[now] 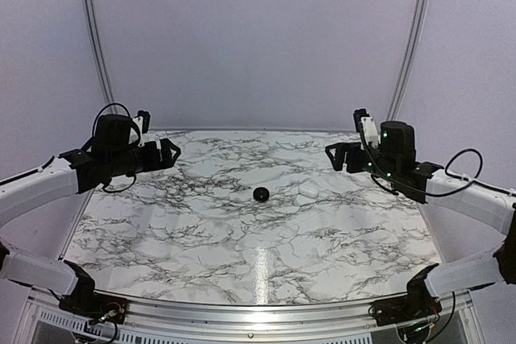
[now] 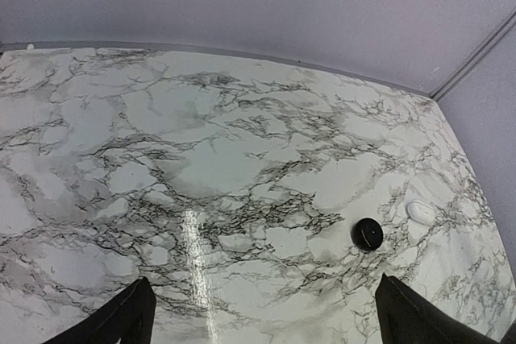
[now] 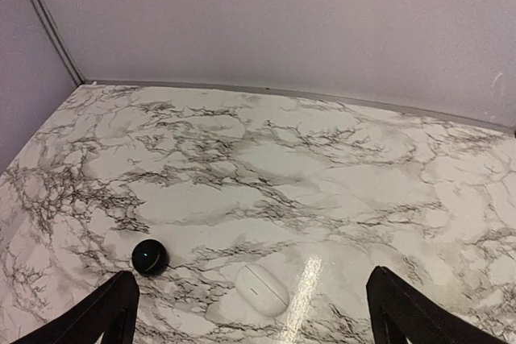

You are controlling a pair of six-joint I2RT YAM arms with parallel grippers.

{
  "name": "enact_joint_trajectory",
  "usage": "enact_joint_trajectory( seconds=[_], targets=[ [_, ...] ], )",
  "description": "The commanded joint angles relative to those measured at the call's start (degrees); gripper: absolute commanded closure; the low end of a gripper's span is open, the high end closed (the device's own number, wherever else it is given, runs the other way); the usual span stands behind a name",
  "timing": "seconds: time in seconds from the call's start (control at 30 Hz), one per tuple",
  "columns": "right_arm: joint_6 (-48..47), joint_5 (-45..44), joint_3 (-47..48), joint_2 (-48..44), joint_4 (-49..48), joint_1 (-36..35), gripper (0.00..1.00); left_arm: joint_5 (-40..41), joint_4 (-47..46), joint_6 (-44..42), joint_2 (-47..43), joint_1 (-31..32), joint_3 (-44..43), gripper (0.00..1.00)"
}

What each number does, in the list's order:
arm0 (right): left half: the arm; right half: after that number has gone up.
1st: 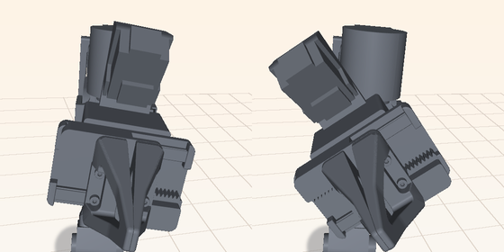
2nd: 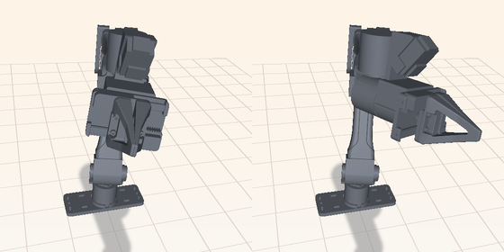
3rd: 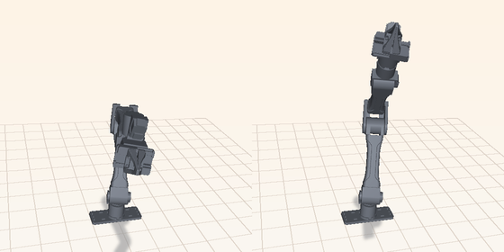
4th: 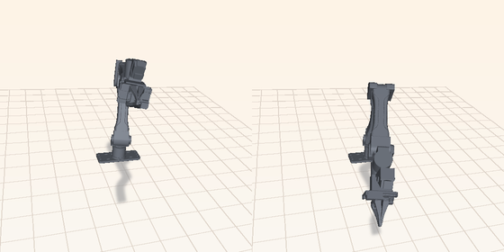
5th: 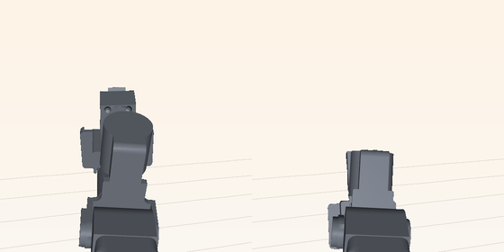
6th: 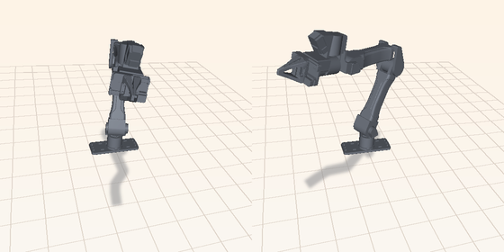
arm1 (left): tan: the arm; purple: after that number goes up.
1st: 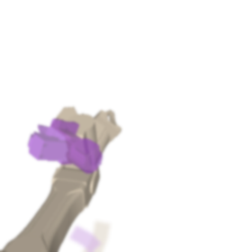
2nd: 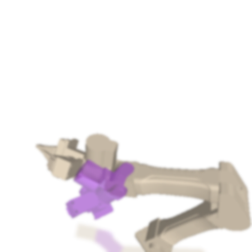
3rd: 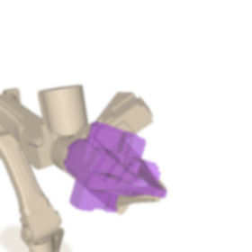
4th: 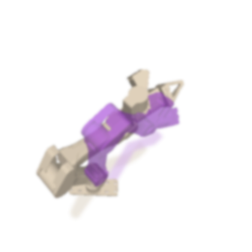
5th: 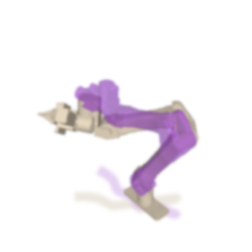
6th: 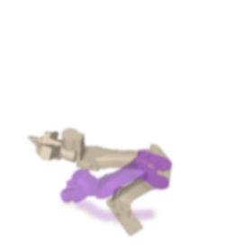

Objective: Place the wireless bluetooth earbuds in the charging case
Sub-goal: Reset both arms

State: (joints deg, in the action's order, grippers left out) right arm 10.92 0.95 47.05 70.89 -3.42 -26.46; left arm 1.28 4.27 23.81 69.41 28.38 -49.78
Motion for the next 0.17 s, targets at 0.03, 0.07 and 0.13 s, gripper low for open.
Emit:
enact_joint_trajectory(
  seconds=[0.03,0.07,0.13],
  targets=[
    [3.75,-4.84,-8.16,-6.80,-2.53,2.69,0.01,-1.10,0.23,2.27,0.58,-3.36,3.96,0.01],
    [4.06,-5.13,-9.46,-7.51,-3.04,2.80,0.02,-1.10,-0.10,2.62,0.45,-3.75,4.86,0.01],
    [4.66,-5.90,-11.07,-8.48,-3.34,2.89,0.01,-1.10,-0.91,3.19,0.33,-4.07,6.32,0.01]
  ],
)
